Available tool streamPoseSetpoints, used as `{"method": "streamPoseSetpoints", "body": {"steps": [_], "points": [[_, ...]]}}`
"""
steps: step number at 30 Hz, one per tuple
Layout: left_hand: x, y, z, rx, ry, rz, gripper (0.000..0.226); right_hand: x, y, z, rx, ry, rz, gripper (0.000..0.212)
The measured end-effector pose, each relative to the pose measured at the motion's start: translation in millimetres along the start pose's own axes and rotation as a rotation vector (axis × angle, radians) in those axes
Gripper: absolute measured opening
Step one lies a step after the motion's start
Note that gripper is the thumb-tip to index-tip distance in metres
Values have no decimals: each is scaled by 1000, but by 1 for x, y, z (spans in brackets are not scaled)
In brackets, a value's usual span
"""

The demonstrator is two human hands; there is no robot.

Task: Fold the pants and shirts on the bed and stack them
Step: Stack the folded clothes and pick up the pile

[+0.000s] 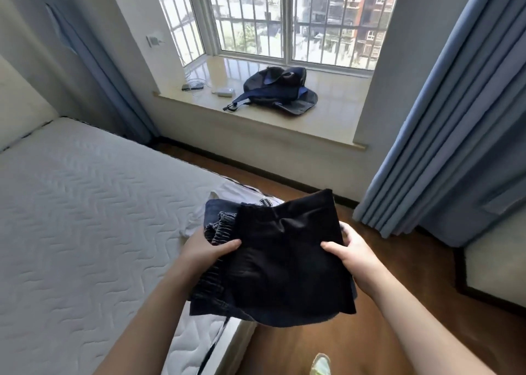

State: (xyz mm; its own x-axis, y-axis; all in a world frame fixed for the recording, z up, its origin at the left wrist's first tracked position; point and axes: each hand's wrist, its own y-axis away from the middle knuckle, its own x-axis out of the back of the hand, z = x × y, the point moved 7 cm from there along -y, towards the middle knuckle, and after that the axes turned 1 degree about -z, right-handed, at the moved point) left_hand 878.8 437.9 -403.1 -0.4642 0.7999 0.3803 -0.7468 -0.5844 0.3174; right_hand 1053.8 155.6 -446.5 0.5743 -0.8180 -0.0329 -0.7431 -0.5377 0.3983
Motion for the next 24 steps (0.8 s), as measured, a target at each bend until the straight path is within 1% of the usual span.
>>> {"method": "streamPoseSetpoints", "body": {"steps": [3,5,9,13,15,18,21,24], "points": [[0,-19,5,39,33,57,46,3,-41,-23,9,45,-53,52],[7,-30,4,61,57,104,50,-5,-67,-33,10,69,-106,49],[29,-48,-8,112,99,187,55,-35,-117,-51,-3,104,-200,49],[59,-68,-28,126,174,276,50,-76,-163,-65,-41,132,-297,44],[73,-81,-42,146,204,320,51,-94,-184,-70,-27,173,-308,41],[89,-98,-59,209,271,383,58,-117,-215,-79,-27,214,-327,38],[100,-111,-64,215,297,422,54,-138,-243,-93,-37,238,-370,35],[113,-121,-69,242,321,462,58,-158,-267,-103,-52,253,-410,36]]}}
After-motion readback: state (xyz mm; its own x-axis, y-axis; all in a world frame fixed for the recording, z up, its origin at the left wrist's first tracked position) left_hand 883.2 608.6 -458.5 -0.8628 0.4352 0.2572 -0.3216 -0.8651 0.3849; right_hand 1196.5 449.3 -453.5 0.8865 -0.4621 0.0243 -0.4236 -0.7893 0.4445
